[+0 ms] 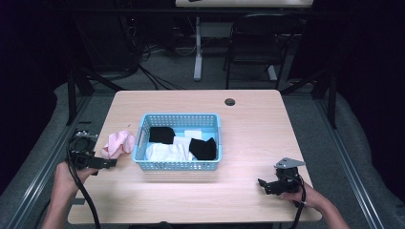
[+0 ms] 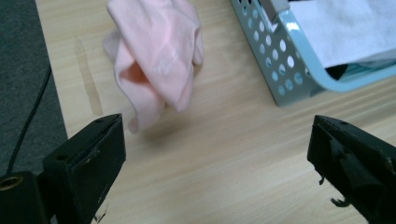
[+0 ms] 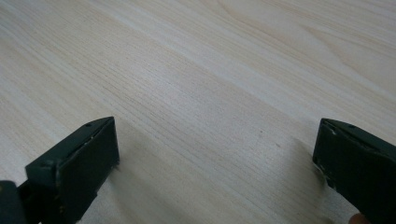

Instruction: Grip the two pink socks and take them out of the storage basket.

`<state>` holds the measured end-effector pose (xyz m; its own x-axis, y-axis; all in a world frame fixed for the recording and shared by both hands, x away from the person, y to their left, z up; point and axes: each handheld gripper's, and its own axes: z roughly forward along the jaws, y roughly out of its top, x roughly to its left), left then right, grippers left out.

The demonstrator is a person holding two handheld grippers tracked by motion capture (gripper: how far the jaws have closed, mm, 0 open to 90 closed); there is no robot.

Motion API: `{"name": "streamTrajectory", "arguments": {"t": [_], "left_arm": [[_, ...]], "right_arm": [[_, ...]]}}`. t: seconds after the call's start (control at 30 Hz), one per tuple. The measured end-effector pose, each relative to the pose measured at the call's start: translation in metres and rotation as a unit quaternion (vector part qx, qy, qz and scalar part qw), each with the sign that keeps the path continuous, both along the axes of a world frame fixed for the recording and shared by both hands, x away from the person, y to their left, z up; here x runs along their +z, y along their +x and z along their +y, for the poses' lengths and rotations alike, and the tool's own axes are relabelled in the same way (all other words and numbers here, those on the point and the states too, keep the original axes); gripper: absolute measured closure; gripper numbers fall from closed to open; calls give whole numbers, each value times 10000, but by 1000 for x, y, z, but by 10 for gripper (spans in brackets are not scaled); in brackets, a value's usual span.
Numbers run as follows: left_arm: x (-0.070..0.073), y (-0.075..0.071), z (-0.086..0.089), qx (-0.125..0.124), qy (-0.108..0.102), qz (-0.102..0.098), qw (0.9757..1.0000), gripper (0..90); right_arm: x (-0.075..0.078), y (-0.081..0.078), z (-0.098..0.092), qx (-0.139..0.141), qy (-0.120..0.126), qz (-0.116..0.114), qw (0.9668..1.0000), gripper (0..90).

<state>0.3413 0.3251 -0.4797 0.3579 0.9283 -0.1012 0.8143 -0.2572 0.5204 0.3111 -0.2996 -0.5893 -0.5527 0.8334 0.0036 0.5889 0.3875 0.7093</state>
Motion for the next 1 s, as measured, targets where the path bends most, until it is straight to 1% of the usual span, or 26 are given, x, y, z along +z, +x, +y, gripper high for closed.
{"name": "streamTrajectory", "arguments": {"t": [0.1, 0.17, 0.2, 0.33, 0.4, 0.47, 0.5, 0.53, 0.57, 0.67, 0.73, 0.77, 0.83, 0.9, 0.97, 1.0], "left_arm": [[-11, -7, 1, 0, -34, 50, 10000, 33], [-20, -11, -1, 5, -1, 131, 9999, 15], [-23, -12, -2, 11, -10, 115, 9999, 1], [-37, -18, -5, 21, -19, 58, 10000, 1], [-43, -19, -5, 61, -12, 74, 10000, 0], [-49, -19, -5, 41, -1, 118, 9999, 0], [-52, -20, -4, 67, 39, 114, 9999, 0], [-55, -20, -3, 120, 37, 81, 9999, 0], [-57, -21, -2, 132, 21, 97, 9999, 0], [-65, -20, 1, 145, 104, 128, 9998, 0], [-71, -19, 1, 137, 115, 180, 9997, 0], [-74, -19, 0, 129, 163, 190, 9996, 0], [-78, -18, 0, 87, 232, 226, 9994, 0], [-78, -18, 0, 104, 232, 247, 9994, 0], [-77, -17, 4, 203, 223, 141, 9994, 0], [-77, -17, 6, 257, 220, 124, 9994, 0]], "right_arm": [[0, 0, 0, 0, -1, 0, 10000, 0], [0, 0, 0, 0, -4, 2, 10000, 0], [0, 0, 0, -4, 13, -9, 10000, 0], [0, 0, 0, 0, -2, 0, 10000, 0], [0, 0, 0, 0, -1, 0, 10000, 0], [0, 0, 0, -4, 12, -11, 10000, 0], [0, 0, 0, -6, 9, -9, 10000, 0], [0, 0, 0, -6, 9, -10, 10000, 0], [0, 0, 0, -8, 11, -10, 10000, 0], [0, 0, 0, -5, -5, -2, 10000, 0], [0, 0, 0, -10, 7, -11, 10000, 0], [0, 0, 0, -8, -6, 0, 10000, 0], [0, 0, 0, -11, 6, -9, 10000, 0], [0, 0, 0, -11, 5, -10, 10000, 0], [0, 0, 0, -12, 8, -12, 10000, 0], [0, 0, 0, -11, 7, -10, 10000, 0]]}}
